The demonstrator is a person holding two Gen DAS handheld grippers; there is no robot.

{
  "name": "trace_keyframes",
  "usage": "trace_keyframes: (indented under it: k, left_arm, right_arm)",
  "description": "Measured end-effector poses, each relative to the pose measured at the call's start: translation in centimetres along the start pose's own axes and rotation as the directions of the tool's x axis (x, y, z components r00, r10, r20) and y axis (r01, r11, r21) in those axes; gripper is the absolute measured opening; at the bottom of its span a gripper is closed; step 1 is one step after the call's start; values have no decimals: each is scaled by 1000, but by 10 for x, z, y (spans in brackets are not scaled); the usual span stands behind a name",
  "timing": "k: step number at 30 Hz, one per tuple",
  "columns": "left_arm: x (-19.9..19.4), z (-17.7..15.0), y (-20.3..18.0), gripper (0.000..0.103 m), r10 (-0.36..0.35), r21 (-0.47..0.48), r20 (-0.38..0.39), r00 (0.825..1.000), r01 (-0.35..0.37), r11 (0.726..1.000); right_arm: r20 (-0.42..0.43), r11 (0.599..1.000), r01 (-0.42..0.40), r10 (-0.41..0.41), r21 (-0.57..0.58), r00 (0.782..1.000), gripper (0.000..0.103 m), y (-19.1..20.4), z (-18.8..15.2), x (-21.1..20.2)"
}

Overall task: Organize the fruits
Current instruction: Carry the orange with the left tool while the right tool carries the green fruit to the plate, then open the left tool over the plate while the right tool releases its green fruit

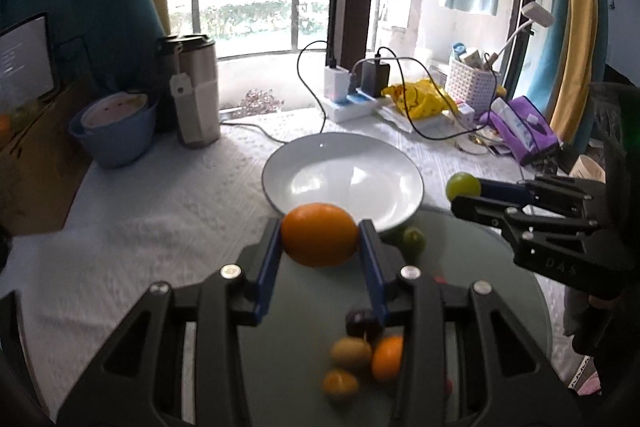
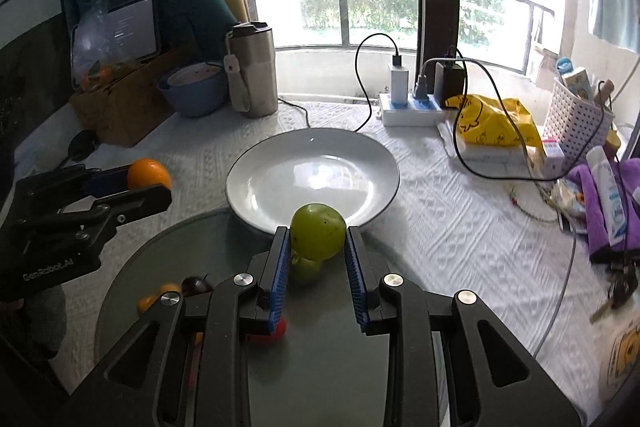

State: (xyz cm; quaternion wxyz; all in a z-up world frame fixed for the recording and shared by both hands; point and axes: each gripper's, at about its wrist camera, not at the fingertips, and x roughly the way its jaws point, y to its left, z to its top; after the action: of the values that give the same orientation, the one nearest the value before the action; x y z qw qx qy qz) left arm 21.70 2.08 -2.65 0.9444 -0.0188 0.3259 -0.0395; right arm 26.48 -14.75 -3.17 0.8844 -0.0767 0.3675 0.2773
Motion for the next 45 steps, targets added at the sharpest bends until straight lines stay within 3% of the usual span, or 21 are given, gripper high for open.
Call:
trace_keyframes:
  k: [12, 24, 32, 36, 45]
  left_arm:
    - [55, 26, 9, 40, -37, 19, -24, 999, 37, 999]
    - [100, 28, 22, 40, -63, -41, -129, 990, 59, 997]
    - [108, 28, 25, 40, -67, -67, -156, 986, 57, 996]
    - [107, 28, 25, 41, -59, -73, -154, 986, 48, 996]
    - [81, 31, 21, 45, -54, -80, -101, 993, 46, 996]
  right_arm:
    - [-16, 1000, -19, 19, -21, 1000, 29, -4, 24, 38]
    - [-104, 998, -61, 58, -27, 993, 29, 3, 24, 84]
    - [-118, 999, -51, 49, -16, 992, 30, 2, 24, 92]
    - [-106, 999, -42, 42, -3, 993, 38, 1, 26, 87]
    - [-79, 999, -34, 34, 2, 996, 41, 8, 28, 65]
